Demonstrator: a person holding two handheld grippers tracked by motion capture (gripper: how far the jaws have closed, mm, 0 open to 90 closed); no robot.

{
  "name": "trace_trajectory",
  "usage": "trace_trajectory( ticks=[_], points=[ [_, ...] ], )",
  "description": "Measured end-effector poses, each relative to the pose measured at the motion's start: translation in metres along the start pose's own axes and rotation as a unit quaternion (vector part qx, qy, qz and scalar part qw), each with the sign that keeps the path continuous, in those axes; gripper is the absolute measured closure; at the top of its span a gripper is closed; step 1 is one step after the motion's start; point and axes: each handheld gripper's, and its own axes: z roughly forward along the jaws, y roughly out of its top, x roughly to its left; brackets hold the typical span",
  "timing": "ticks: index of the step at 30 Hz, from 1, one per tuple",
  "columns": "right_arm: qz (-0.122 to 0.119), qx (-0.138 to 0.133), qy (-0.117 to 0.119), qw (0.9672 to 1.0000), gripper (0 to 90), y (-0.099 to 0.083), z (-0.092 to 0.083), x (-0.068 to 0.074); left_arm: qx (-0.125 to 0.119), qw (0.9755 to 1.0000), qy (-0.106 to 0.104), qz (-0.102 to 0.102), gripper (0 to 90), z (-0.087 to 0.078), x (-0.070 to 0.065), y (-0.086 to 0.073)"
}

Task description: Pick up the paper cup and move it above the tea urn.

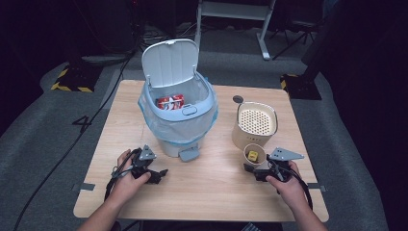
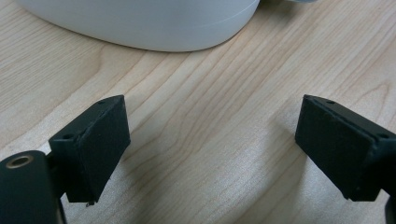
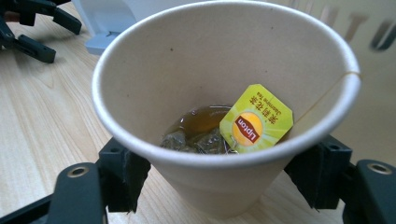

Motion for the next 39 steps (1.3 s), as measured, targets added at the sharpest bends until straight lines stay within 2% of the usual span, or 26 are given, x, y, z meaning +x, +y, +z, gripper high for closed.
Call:
trace_trajectory(
  ticks=[1, 5, 7, 13, 21, 28, 29, 31, 33, 39],
  points=[
    [-0.007, 0.002, -0.002, 1.0, 29.3, 0.006, -0.007, 0.0, 0.0, 1.0, -0.001, 0.0, 10.2, 0.0, 0.0, 0.0],
    [-0.01, 0.006, 0.007, 0.9999, 29.5, 0.016, -0.017, -0.001, 0.002, 1.0, -0.003, -0.001, 10.0, 0.0, 0.0, 0.0],
    [-0.02, 0.021, 0.011, 0.9995, 29.7, 0.026, -0.025, -0.002, 0.002, 1.0, 0.003, -0.001, 9.9, -0.001, 0.0, 0.0],
    [-0.031, 0.03, 0.016, 0.9989, 29.9, 0.041, -0.035, -0.007, 0.0, 0.9999, 0.008, -0.011, 9.7, -0.001, -0.002, -0.001],
    [-0.043, 0.021, 0.012, 0.9988, 29.9, 0.062, -0.043, -0.01, 0.0, 0.9998, 0.012, -0.016, 9.4, 0.0, -0.001, -0.001],
    [-0.044, 0.015, 0.012, 0.9988, 29.8, 0.082, -0.045, -0.016, -0.001, 0.9998, 0.011, -0.018, 9.4, 0.0, 0.002, -0.001],
    [-0.048, 0.014, 0.008, 0.9987, 29.8, 0.09, -0.046, -0.02, 0.0, 0.9998, 0.013, -0.017, 9.4, -0.001, 0.002, -0.001],
    [-0.047, 0.014, 0.006, 0.9988, 29.8, 0.093, -0.047, -0.021, -0.001, 0.9997, 0.013, -0.018, 9.4, -0.001, 0.003, -0.001],
    [-0.047, 0.015, 0.0, 0.9988, 29.9, 0.104, -0.047, -0.028, -0.001, 0.9997, 0.015, -0.019, 9.4, -0.001, 0.004, -0.001],
    [-0.038, 0.013, -0.008, 0.9992, 29.8, 0.118, -0.046, -0.042, 0.001, 0.9996, 0.016, -0.024, 8.1, 0.0, 0.005, 0.0]
  ],
)
